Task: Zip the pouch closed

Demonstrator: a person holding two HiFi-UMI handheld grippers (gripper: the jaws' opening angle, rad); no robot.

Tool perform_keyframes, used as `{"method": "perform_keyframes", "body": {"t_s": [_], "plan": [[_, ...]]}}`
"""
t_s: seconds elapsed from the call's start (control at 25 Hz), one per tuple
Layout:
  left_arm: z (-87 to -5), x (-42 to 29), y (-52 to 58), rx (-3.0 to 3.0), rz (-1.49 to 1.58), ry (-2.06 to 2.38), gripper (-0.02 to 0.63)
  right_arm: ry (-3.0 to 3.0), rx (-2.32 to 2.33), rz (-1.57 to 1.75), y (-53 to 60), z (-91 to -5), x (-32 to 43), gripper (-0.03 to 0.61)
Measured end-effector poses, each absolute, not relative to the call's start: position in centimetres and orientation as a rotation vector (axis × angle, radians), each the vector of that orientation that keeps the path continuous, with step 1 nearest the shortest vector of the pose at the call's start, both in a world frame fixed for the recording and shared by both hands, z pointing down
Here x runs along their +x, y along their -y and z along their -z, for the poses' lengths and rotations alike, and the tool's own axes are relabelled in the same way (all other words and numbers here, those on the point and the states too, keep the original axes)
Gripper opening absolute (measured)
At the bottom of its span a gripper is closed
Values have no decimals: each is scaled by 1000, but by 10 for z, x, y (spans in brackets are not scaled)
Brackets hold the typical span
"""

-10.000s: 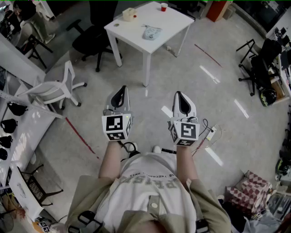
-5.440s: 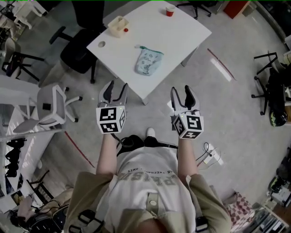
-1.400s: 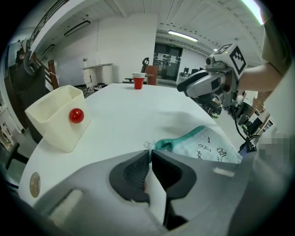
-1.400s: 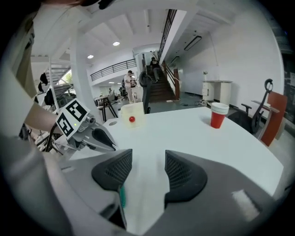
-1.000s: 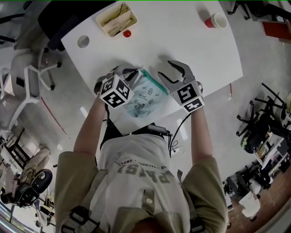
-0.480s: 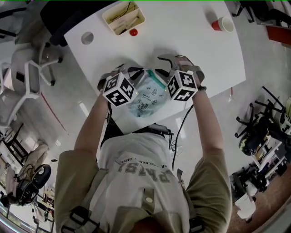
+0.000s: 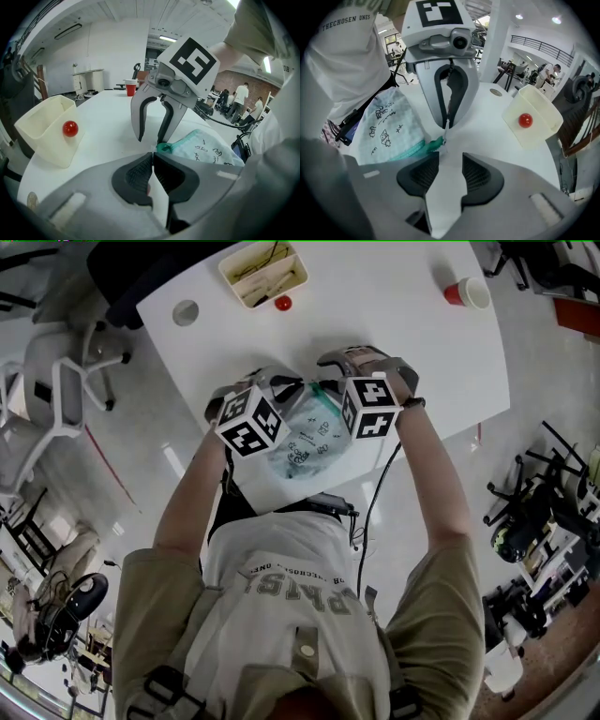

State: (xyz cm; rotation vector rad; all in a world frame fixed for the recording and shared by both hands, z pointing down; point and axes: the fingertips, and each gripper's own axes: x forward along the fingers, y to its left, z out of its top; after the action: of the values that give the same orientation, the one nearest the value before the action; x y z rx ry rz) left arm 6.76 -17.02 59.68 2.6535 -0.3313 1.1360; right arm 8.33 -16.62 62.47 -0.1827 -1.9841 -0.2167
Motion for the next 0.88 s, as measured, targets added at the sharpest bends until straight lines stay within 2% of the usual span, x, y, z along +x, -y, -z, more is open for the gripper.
{"method": "perform_keyframes", "body": {"t_s": [0.28,0.56,0.64,0.88], "plan": [[-592,67,169,2661,-1110,325,21,1938,-314,272,161,-623,78,144],[-591,67,170,2662,-1101,331,21,1896,-416,323,156,-620,73,103],[-589,67,169,2657,-1098,339,21,1904,-418,325,155,-616,73,57],[-588,66,168,2659,-1100,339,21,1906,-424,337,150,-618,74,22]]}}
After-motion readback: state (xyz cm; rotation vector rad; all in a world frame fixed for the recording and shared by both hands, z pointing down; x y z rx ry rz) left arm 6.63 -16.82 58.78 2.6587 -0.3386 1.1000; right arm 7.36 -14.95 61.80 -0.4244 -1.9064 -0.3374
